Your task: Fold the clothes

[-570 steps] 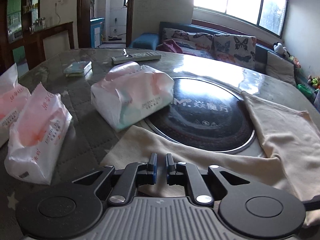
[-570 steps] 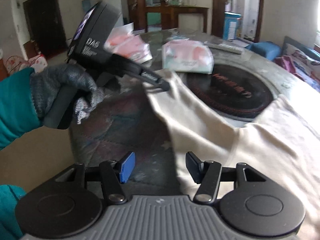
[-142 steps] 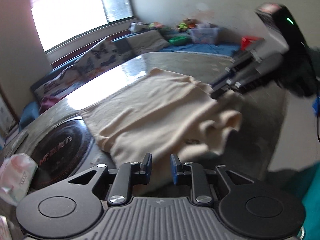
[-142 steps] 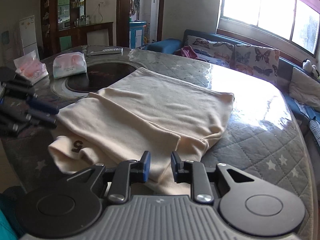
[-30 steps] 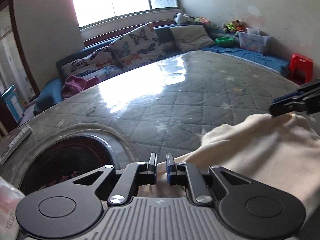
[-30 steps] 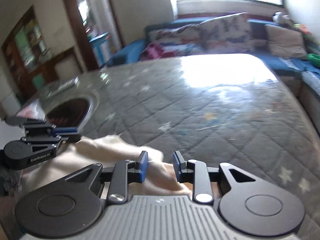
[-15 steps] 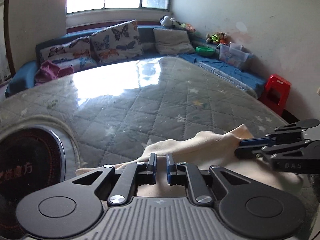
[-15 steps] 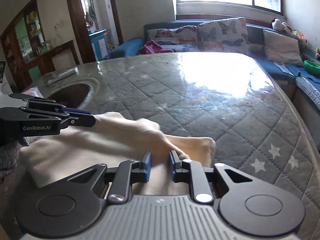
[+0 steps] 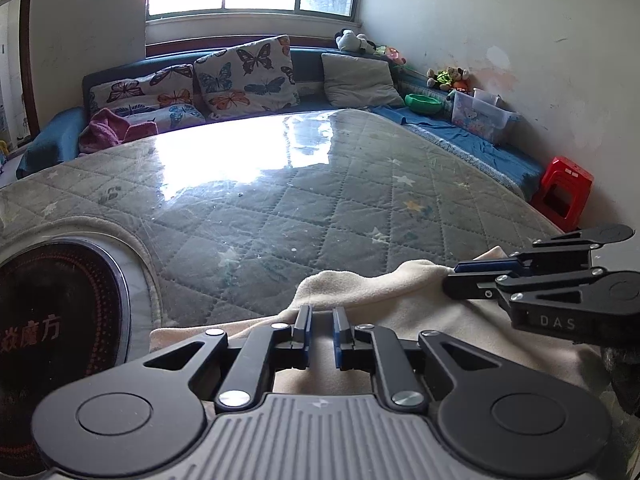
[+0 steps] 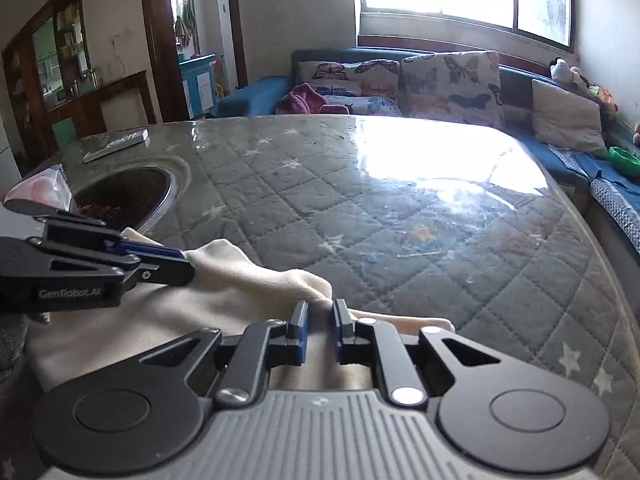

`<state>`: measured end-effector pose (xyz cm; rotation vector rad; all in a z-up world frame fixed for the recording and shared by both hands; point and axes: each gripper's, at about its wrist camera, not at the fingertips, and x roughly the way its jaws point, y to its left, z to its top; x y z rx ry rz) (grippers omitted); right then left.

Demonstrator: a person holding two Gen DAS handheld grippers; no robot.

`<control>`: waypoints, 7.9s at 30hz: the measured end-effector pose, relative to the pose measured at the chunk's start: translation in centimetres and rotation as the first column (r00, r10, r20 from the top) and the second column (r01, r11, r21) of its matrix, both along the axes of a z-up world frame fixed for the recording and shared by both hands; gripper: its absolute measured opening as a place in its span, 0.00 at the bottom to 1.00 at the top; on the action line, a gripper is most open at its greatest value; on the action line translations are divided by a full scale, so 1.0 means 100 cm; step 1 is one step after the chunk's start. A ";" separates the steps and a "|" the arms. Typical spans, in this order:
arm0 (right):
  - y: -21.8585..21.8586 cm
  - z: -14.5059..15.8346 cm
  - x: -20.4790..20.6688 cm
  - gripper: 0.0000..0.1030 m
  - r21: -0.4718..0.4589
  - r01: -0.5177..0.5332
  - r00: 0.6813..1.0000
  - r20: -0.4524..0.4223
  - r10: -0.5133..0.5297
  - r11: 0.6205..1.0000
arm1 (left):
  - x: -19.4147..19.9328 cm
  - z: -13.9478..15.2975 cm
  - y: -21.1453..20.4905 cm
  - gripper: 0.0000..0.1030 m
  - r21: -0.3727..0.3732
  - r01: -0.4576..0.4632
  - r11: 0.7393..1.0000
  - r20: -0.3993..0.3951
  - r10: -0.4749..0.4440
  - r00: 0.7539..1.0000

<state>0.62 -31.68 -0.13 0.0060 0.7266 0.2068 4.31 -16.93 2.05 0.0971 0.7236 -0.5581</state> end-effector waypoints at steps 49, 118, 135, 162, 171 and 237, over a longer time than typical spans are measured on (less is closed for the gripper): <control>-0.006 0.005 -0.101 0.13 0.037 0.006 0.994 0.107 -0.010 0.999 | -0.063 0.004 0.070 0.29 -0.124 -0.099 0.987 -0.046 0.094 0.995; 0.049 0.007 -0.112 0.52 -0.059 -0.136 0.979 0.147 0.144 0.989 | -0.090 0.001 0.057 0.98 0.000 -0.198 0.980 -0.005 0.198 0.980; 0.013 0.016 -0.129 0.61 -0.032 -0.026 0.983 0.181 0.031 0.999 | -0.085 -0.004 0.062 1.00 -0.022 -0.239 0.971 -0.067 0.237 0.969; 0.009 0.011 -0.110 0.66 -0.114 0.012 0.983 0.185 0.009 0.993 | -0.083 0.005 0.066 1.00 -0.019 -0.278 0.960 -0.058 0.277 0.959; -0.003 0.008 -0.102 0.66 -0.132 0.047 0.984 0.177 -0.023 0.990 | -0.080 0.004 0.076 1.00 -0.005 -0.329 0.944 -0.055 0.328 0.943; 0.214 0.003 -0.086 0.18 -0.450 -0.529 0.794 0.038 0.607 0.720 | -0.047 0.023 0.146 0.91 -0.255 -0.510 0.821 -0.300 0.434 0.849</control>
